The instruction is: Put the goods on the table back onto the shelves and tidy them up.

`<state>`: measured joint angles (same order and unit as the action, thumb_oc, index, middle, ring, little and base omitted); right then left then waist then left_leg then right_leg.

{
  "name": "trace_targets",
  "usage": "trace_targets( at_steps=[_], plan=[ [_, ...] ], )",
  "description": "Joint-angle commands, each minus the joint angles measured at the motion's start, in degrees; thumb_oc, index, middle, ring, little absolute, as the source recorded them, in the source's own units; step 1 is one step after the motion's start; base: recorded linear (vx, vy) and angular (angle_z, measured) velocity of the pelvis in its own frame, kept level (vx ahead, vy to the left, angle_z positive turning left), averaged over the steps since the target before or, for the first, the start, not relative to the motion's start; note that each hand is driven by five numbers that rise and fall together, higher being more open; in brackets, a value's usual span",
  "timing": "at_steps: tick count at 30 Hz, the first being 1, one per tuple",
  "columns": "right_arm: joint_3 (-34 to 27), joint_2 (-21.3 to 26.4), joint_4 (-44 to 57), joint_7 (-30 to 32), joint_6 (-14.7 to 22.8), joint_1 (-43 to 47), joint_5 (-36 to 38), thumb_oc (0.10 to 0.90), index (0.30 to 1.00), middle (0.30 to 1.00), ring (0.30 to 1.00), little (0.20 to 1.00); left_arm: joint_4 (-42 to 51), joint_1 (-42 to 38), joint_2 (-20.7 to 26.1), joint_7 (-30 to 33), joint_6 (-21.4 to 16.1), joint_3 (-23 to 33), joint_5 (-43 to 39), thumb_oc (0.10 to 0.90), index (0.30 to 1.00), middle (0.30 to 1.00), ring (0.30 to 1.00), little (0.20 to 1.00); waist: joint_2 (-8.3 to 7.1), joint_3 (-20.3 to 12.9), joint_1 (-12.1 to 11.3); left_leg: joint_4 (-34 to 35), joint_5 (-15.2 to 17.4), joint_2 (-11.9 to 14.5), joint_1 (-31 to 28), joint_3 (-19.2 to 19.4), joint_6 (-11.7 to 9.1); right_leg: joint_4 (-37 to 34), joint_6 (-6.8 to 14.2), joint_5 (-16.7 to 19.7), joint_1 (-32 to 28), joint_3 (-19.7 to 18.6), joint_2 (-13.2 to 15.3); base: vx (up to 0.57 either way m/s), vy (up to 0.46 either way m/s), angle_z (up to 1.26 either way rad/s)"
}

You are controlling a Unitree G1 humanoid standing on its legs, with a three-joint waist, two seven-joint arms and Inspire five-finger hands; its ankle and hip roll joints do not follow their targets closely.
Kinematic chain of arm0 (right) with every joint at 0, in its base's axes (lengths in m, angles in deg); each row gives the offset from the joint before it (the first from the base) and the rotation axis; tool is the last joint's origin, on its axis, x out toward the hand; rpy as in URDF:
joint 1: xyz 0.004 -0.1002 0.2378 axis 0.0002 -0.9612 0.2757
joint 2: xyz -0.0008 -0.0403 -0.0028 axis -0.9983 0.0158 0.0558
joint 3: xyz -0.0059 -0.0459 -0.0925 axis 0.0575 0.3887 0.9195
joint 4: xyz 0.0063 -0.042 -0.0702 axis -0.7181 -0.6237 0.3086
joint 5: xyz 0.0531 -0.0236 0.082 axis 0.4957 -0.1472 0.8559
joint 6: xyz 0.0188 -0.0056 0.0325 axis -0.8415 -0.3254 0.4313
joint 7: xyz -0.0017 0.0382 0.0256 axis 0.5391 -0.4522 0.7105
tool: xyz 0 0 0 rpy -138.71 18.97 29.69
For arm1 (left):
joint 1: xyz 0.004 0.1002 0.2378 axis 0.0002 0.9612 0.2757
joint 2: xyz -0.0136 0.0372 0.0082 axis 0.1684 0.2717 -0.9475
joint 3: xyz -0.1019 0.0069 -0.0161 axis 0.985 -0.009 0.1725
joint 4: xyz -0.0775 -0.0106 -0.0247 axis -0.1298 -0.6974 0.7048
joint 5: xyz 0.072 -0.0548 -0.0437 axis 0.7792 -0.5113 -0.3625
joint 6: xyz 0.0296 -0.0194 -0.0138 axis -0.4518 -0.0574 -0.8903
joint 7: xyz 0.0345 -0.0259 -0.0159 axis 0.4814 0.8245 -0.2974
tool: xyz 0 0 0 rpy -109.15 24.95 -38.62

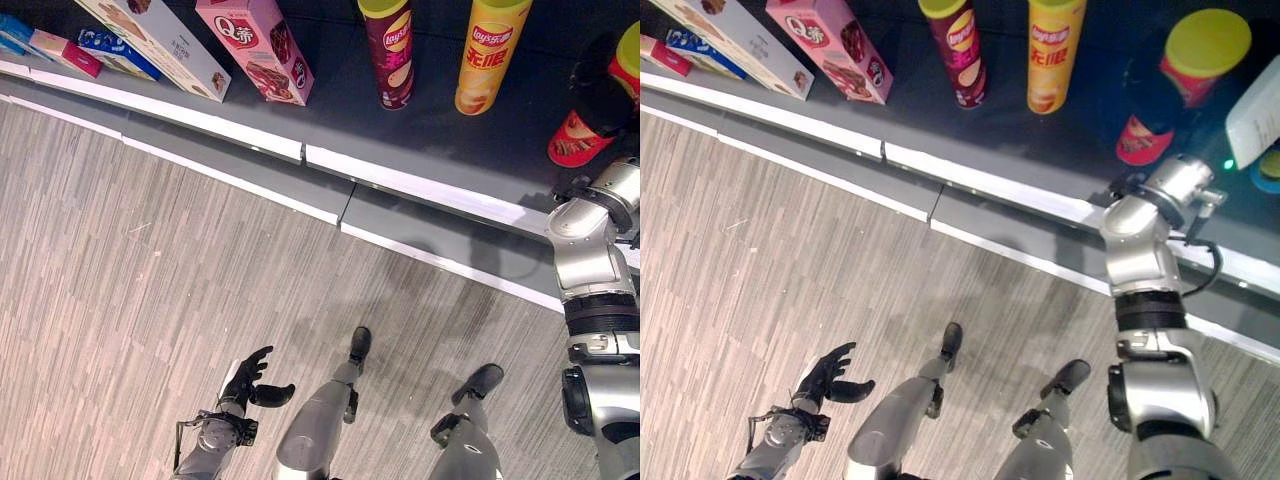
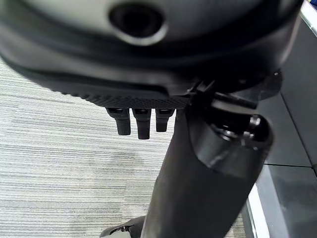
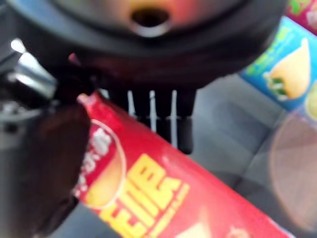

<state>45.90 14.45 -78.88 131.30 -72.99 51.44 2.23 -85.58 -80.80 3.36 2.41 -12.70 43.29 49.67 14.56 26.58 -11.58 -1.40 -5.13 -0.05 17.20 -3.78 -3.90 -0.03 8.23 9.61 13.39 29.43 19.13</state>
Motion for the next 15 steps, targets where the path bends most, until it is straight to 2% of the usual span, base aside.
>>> trace_targets(
  at_steps=[1, 5, 7, 9, 10, 11, 12, 13, 14, 15],
  plan=[
    [1.7, 3.1, 3.9, 3.0, 1.9, 0.6, -2.0, 0.8, 0.9, 0.9, 0.9, 0.9, -1.4, 1.3, 4.4, 2.7, -1.1, -3.0, 0.7, 0.8, 0.9, 0.9, 0.9, 0.9, -2.11, -4.3, -1.1, -1.1, 2.3, 2.2, 3.3, -1.1, -1.8, 8.8, 3.3, -7.8, 0.5, -4.4, 3.2, 0.0, 0.0, 0.0],
    [1.8, 2.2, 3.8, 2.1, 2.0, -2.0, -1.7, 0.8, 0.9, 0.9, 0.9, 0.9, -1.8, 1.1, 4.0, 2.8, -0.7, -3.0, 1.1, 0.8, 0.9, 0.9, 0.9, 0.9, -3.42, -5.0, -0.7, -0.9, 2.3, 2.5, 2.6, -0.9, -2.1, 6.9, 3.6, -6.6, -1.3, -3.6, 3.0, -0.01, -0.002, 0.01],
    [1.1, 2.2, 5.3, 0.7, 2.6, -5.6, -1.5, 0.8, 0.9, 0.9, 0.9, 0.9, -2.8, 0.9, 3.5, 2.4, -0.3, -2.5, 1.7, 0.8, 0.9, 0.9, 0.9, 0.9, -5.05, -6.4, -0.1, 0.2, 1.9, 3.0, 1.6, -1.0, -2.6, 4.8, 3.9, -5.9, -3.3, -2.5, 2.6, 0.0, -0.04, 0.05],
    [0.9, 1.1, 8.4, -0.8, 2.9, -9.9, -2.8, 0.8, 0.9, 0.9, 0.9, 0.9, -4.8, 1.3, 3.3, 1.8, 0.6, -1.5, 2.9, 0.8, 0.9, 0.9, 0.9, 0.9, -7.71, -8.5, 0.8, 0.9, 2.1, 4.1, -0.5, -0.3, -2.9, 2.9, 3.8, -5.3, -5.6, -2.4, 1.6, 0.06, -0.055, 0.07],
    [0.8, 0.8, 8.8, -1.3, 3.1, -10.9, -3.0, 0.8, 0.9, 0.9, 0.9, 0.9, -5.3, 1.4, 3.3, 1.6, 0.9, -1.0, 3.2, 0.8, 0.9, 0.9, 0.9, 0.9, -8.5, -9.2, 1.1, 1.1, 2.3, 4.5, -1.3, 0.1, -3.0, 2.5, 3.8, -5.2, -6.2, -2.4, 1.3, 0.13, -0.067, -0.19],
    [1.0, 0.1, 9.8, -2.8, 3.3, -13.4, -3.4, 0.8, 0.9, 0.9, 0.9, 0.9, -6.1, 2.0, 3.5, 1.4, 1.3, 0.0, 3.9, 0.8, 0.9, 0.9, 0.9, 0.9, -10.09, -10.6, 1.5, 1.7, 2.6, 5.3, -3.3, 1.0, -3.1, 1.2, 3.8, -4.8, -7.8, -2.4, 0.6, 0.17, -0.063, -0.25],
    [1.1, -1.2, 12.3, -5.4, 4.3, -17.4, -3.6, 0.8, 0.9, 0.9, 0.9, 0.9, -7.2, 2.9, 3.3, 1.0, 1.9, 1.9, 4.4, 0.8, 0.9, 0.9, 0.9, 0.9, -12.16, -12.7, 2.7, 2.4, 2.9, 6.2, -6.0, 2.5, -3.3, -0.5, 3.8, -4.4, -9.8, -2.8, -0.5, 0.18, -0.057, -0.33],
    [0.7, -1.8, 13.8, -7.1, 4.9, -19.6, -3.1, 0.8, 0.9, 0.9, 0.9, 0.9, -7.7, 3.4, 3.3, 0.8, 2.3, 2.7, 4.8, 0.8, 0.9, 0.9, 0.9, 0.9, -12.96, -13.5, 3.2, 3.1, 3.0, 6.6, -7.3, 3.3, -3.4, -1.4, 3.8, -4.2, -10.7, -3.2, -1.1, 0.16, -0.021, -0.36],
    [0.0, -3.5, 16.7, -10.8, 6.3, -23.6, -0.6, 0.8, 0.9, 0.9, 0.9, 0.9, -8.9, 4.3, 2.8, 0.5, 2.9, 4.1, 5.1, 0.8, 0.9, 0.9, 0.9, 0.9, -14.38, -15.0, 4.2, 3.9, 2.8, 6.8, -8.8, 4.4, -3.4, -2.7, 3.9, -3.5, -11.8, -3.4, -1.5, 0.08, -0.004, -0.57],
    [0.2, -4.4, 18.7, -13.9, 7.6, -25.7, 2.0, 0.8, 0.9, 0.9, 0.9, 0.9, -9.2, 4.5, 2.6, 0.4, 3.3, 5.0, 5.3, 0.8, 0.9, 0.9, 0.9, 0.9, -14.97, -15.5, 4.7, 4.2, 2.8, 7.2, -9.8, 5.2, -3.5, -3.1, 3.9, -3.4, -12.2, -3.8, -1.8, 0.08, 0.013, -0.6]
  ],
)
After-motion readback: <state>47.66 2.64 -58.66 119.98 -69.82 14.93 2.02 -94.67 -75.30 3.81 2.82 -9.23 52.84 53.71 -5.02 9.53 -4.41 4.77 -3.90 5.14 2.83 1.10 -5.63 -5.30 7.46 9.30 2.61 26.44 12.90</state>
